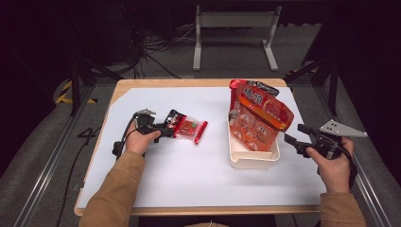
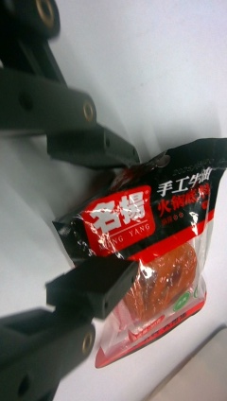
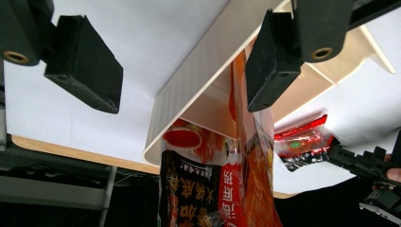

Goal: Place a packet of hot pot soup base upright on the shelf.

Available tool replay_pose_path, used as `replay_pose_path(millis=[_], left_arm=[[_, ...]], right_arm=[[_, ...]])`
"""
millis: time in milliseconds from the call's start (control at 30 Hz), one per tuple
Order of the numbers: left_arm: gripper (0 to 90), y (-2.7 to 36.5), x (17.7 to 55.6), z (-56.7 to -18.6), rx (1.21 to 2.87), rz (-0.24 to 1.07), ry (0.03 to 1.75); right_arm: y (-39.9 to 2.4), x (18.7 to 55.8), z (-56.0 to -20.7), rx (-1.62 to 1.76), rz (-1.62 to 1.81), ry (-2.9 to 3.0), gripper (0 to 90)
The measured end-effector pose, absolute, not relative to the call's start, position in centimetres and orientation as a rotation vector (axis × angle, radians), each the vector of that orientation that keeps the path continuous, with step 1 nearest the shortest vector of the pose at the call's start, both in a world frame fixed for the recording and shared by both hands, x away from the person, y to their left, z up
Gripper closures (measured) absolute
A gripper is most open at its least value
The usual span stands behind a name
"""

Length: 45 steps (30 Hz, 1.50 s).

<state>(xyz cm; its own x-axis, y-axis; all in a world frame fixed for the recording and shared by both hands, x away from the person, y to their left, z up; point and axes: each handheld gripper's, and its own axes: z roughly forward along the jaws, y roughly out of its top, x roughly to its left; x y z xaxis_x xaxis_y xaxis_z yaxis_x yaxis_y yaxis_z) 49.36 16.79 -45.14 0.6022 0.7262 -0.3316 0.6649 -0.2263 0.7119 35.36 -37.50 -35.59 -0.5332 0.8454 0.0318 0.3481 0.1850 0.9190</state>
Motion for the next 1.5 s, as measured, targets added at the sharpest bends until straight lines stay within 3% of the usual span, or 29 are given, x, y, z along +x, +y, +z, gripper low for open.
replay_pose_path(millis=[400, 700, 1033, 1500], left_arm=[[89.1, 16.7, 49.1, -45.2, 1.962, 0.106, 1.104], [89.8, 17.1, 48.5, -43.8, 1.914, 0.107, 1.068], [90.0, 16.8, 46.7, -40.9, 1.852, 0.117, 0.961], [90.0, 16.5, 45.0, -38.1, 1.833, 0.13, 0.851]], right_arm=[[-37.4, 35.4, -35.7, 1.118, 1.323, 1.975, 28.7], [-37.4, 35.3, -35.6, 1.114, 1.321, 1.978, 31.6], [-37.4, 34.8, -35.0, 1.075, 1.304, 2.02, 46.6], [-37.7, 34.7, -34.8, 1.076, 1.307, 2.026, 48.7]])
